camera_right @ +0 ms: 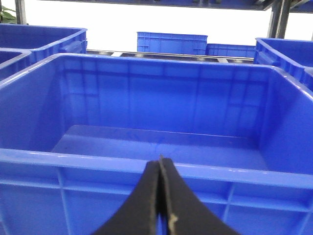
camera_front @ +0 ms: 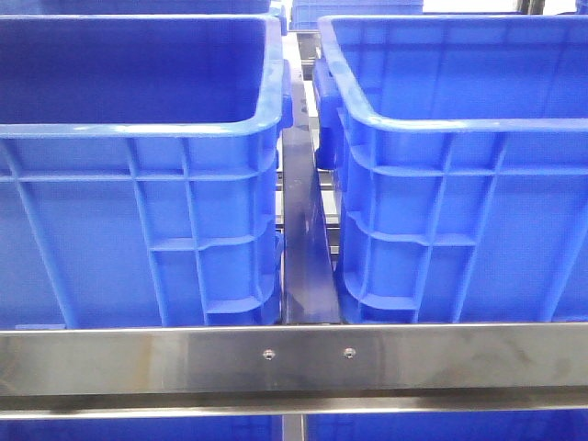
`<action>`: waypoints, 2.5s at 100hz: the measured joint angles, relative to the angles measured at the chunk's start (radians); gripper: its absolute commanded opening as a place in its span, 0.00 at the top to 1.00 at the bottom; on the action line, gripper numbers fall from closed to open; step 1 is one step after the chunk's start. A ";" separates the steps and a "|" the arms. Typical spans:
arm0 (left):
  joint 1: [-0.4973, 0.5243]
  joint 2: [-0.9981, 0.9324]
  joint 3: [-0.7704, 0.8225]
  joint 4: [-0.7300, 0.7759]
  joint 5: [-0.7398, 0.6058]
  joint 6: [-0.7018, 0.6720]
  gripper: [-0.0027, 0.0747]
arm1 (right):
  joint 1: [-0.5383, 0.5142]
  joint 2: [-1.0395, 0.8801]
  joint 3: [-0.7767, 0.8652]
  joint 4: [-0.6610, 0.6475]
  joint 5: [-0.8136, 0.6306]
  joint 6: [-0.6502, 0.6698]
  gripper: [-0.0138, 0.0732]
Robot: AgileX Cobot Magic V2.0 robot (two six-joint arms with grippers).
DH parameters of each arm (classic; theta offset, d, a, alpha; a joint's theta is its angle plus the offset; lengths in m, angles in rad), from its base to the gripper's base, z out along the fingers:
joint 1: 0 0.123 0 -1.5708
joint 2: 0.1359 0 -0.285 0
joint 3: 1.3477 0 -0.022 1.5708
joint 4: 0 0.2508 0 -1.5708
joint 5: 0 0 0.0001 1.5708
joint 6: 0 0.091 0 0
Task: Pick red and yellow buttons and place in box
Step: 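Lower the left gripper toward a red-capped button in the button bin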
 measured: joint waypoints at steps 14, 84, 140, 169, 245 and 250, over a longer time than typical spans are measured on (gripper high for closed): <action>0.000 0.000 0.000 0.000 0.000 0.000 0.99 | 0.000 0.000 0.000 0.000 0.000 0.000 0.92; 0.000 0.194 -0.443 -0.046 0.399 0.000 0.99 | 0.000 0.000 0.000 0.000 0.000 0.000 0.92; 0.000 0.738 -0.918 -0.049 0.782 0.093 0.96 | 0.000 0.000 0.000 0.000 0.000 0.000 0.92; 0.000 0.773 -0.918 -0.049 0.797 0.126 0.32 | 0.000 0.000 0.000 0.000 0.000 0.000 0.92; 0.000 1.153 -1.166 -0.278 0.959 0.759 0.33 | 0.000 0.000 0.000 0.000 0.000 0.000 0.92; 0.000 1.205 -1.203 -0.297 0.991 0.874 0.33 | 0.000 0.000 0.000 0.000 0.000 0.000 0.92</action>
